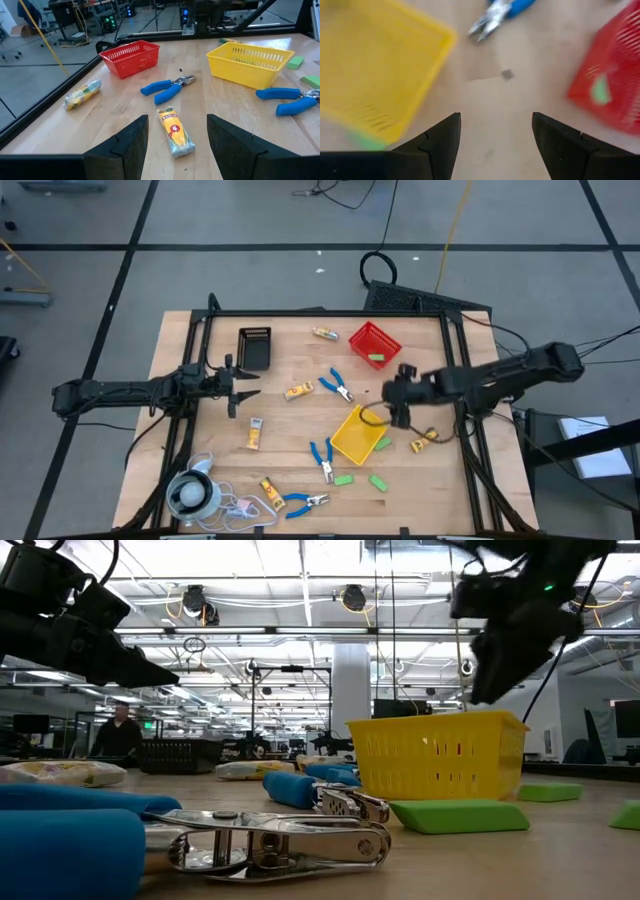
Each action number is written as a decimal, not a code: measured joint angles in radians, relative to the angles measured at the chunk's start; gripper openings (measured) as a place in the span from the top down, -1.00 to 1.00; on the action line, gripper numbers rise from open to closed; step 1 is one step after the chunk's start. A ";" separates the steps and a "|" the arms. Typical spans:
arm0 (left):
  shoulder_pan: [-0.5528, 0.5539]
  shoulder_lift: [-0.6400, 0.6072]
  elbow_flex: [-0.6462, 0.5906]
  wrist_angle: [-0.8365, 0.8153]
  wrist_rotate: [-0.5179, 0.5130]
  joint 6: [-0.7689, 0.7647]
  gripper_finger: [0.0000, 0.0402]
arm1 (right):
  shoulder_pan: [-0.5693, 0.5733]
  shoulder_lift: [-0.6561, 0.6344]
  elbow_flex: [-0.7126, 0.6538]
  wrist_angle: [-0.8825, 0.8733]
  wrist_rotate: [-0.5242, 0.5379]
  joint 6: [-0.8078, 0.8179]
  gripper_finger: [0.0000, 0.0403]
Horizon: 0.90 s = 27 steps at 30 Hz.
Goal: Pick & Place School Supplies
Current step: Put the green eraser into the red bin
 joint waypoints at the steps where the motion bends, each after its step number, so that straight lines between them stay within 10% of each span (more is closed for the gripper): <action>1: 0.000 0.000 0.000 0.000 0.000 0.000 -0.02 | 0.041 0.005 0.000 -0.001 0.000 0.045 -0.17; 12: 0.000 0.000 0.000 -0.012 -0.001 -0.011 -0.02 | 0.343 0.117 0.000 0.094 -0.004 0.382 -0.17; 27: 0.000 0.000 0.000 -0.015 -0.004 -0.012 -0.02 | 0.380 0.342 0.000 0.159 -0.050 0.378 -0.17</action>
